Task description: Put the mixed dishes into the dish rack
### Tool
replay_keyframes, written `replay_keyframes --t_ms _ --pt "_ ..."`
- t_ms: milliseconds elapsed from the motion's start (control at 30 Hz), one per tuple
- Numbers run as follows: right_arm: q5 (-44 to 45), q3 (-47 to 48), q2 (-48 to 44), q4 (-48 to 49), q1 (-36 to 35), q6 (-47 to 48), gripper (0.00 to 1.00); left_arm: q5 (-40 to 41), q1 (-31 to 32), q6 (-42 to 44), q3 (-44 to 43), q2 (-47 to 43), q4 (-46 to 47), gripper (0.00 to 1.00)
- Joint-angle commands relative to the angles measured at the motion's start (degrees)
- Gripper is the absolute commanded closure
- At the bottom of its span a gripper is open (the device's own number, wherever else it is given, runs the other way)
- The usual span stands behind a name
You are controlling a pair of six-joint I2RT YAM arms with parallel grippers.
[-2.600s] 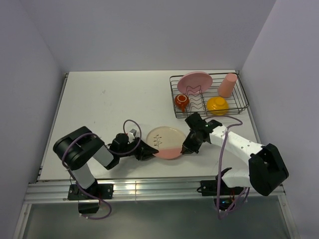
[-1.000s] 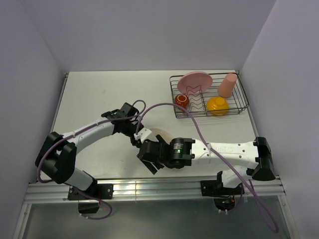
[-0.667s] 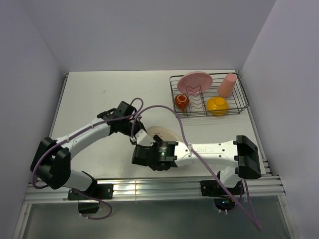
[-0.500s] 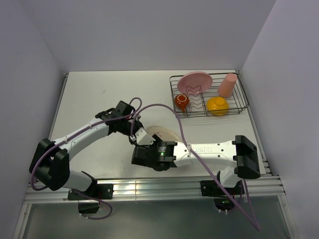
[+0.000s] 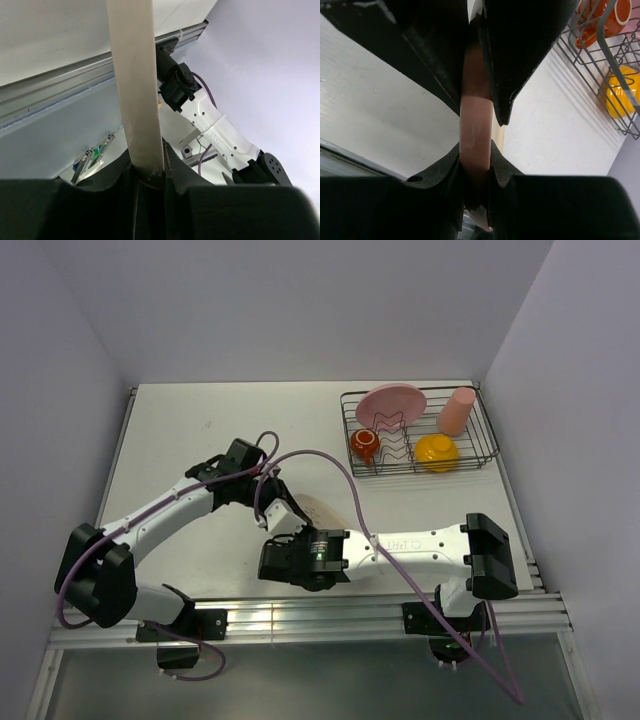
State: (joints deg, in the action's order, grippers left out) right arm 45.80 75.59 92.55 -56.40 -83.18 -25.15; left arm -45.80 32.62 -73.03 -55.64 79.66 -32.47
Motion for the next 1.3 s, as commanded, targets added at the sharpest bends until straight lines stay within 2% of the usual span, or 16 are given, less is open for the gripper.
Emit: replay_keyframes --t_ms 0,33,133,167,200,300,333,500,700,833,967,1167,1267 --pt "5.97 4.73 -1.50 -3.97 -0.58 -4.12 1.00 -4.74 -1.42 3.69 -2.11 -3.81 2.59 0.71" --pt "5.97 5.17 -1.50 -4.50 -0.58 -4.38 1.00 -4.30 -2.29 3.95 -2.28 -4.07 2.06 0.49" --pt "6.32 5.53 -2.37 -6.00 -0.67 -4.65 1.00 -2.81 -4.66 4.13 -2.38 -5.39 1.62 0.26" --pt "6.49 5.36 -3.16 -6.17 -0.76 -4.82 1.00 -2.63 -5.11 3.78 -1.94 -6.26 2.14 0.05" --pt "6.32 5.01 -3.43 -6.35 -0.67 -4.65 1.00 -3.24 -6.07 3.34 -1.50 -6.53 2.67 0.01" --pt "6.06 4.39 -4.74 -7.14 -0.67 -4.56 1.00 -2.11 -7.13 5.17 -1.40 -6.53 1.98 0.01" --pt "5.97 4.30 -5.27 -7.32 -0.67 -4.47 1.00 -0.97 -7.74 6.14 -2.71 -6.53 -0.81 0.01" --pt "6.49 5.35 -6.86 -10.21 -0.76 -6.49 1.00 9.84 -11.25 10.45 -7.99 -8.02 -9.62 0.01" --pt "3.51 14.99 -6.42 -12.59 2.31 -9.48 1.00 21.53 -13.98 11.42 -12.04 -11.45 -15.86 0.01" --pt "-2.89 22.66 -5.89 -12.34 9.24 -14.30 1.00 24.44 -15.13 11.69 -12.48 -13.65 -16.75 0.01" --pt "-12.65 30.20 -5.20 -10.31 19.35 -18.44 1.00 24.71 -15.22 11.69 -11.51 -14.88 -17.19 0.03" --pt "-26.71 40.58 -1.42 -15.58 36.40 -24.77 1.00 25.06 -15.31 12.65 -9.93 -16.46 -17.10 0.03" --pt "-34.97 42.26 -1.15 -16.99 44.84 -28.98 1.00 25.06 -15.31 13.00 -9.32 -17.16 -16.75 0.03"
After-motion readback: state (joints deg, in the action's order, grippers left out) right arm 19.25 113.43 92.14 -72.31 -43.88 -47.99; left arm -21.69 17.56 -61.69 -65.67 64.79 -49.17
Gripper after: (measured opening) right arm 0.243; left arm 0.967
